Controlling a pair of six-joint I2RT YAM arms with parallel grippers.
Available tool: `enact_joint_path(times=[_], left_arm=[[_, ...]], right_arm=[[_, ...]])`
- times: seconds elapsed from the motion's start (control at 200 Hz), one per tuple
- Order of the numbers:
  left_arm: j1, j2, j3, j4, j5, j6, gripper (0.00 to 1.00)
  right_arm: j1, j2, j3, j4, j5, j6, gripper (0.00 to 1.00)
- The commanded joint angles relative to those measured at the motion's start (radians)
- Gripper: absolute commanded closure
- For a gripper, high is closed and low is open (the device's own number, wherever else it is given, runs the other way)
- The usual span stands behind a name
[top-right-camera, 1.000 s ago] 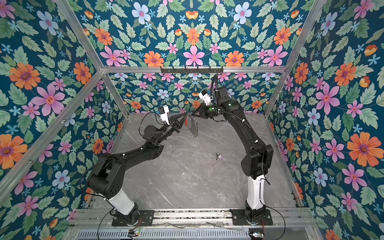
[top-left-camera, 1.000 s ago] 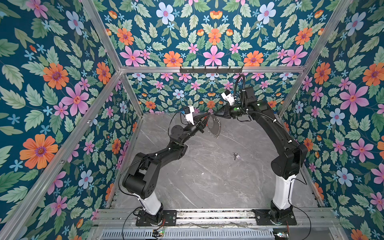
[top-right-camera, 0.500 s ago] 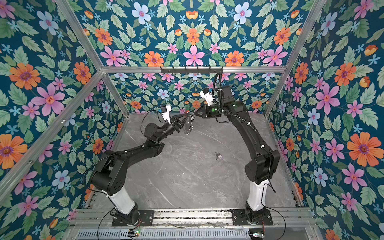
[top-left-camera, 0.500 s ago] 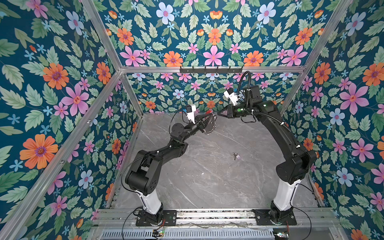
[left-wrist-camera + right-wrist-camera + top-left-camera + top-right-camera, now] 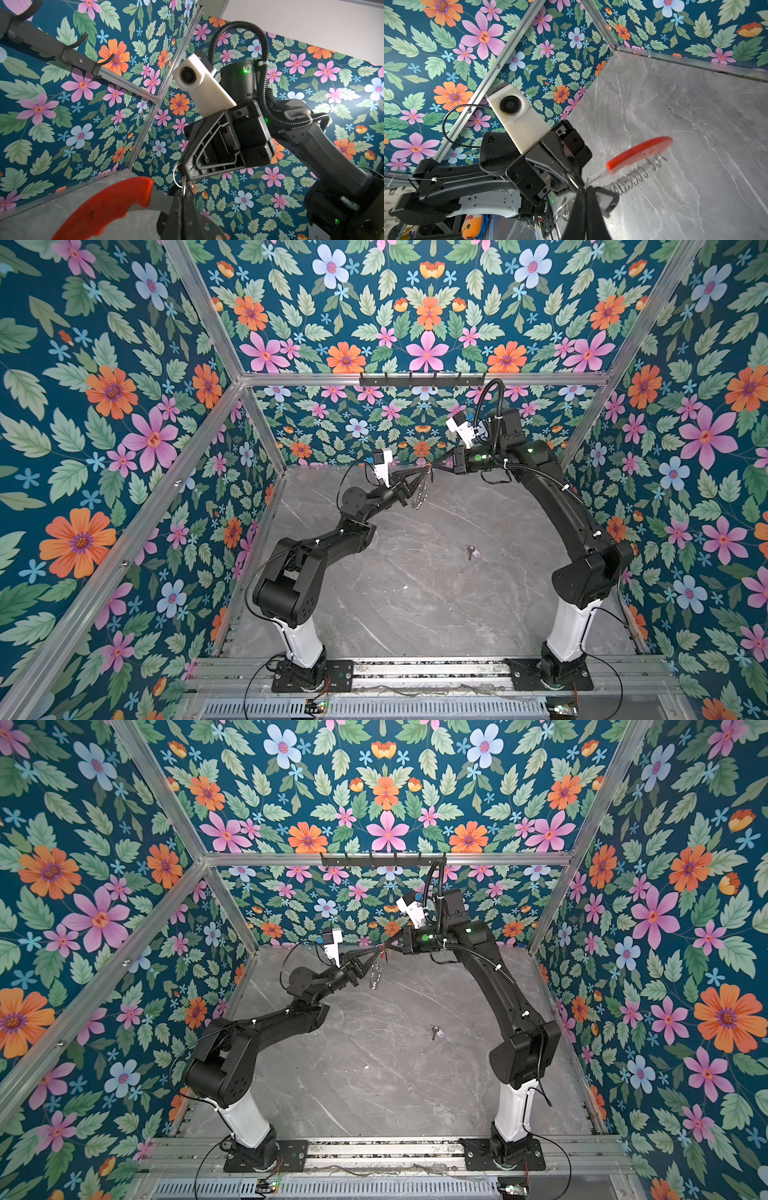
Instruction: Put the keys on the keyring
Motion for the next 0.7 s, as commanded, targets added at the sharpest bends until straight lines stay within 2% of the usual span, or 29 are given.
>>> enact_joint_path(times=[0.0,0.33,0.696], left_arm=[[0.009,-0.005,-0.001,0.045,0.002,-0.008,1.00],[0.021,-0.004,0.004,0.047,0.005,-0.018,1.00],[0.020,0.001,0.016,0.048,0.016,-0.036,1.00]], right_arm=[[0.002,-0.020,-0.010,0.008,0.009,-0.017,1.00],[-0.003,-0.046,-0.040,0.005,0.004,-0.029,1.00],[0.006,-0.010,0.011,0.018,-0.026,-0.003,1.00]])
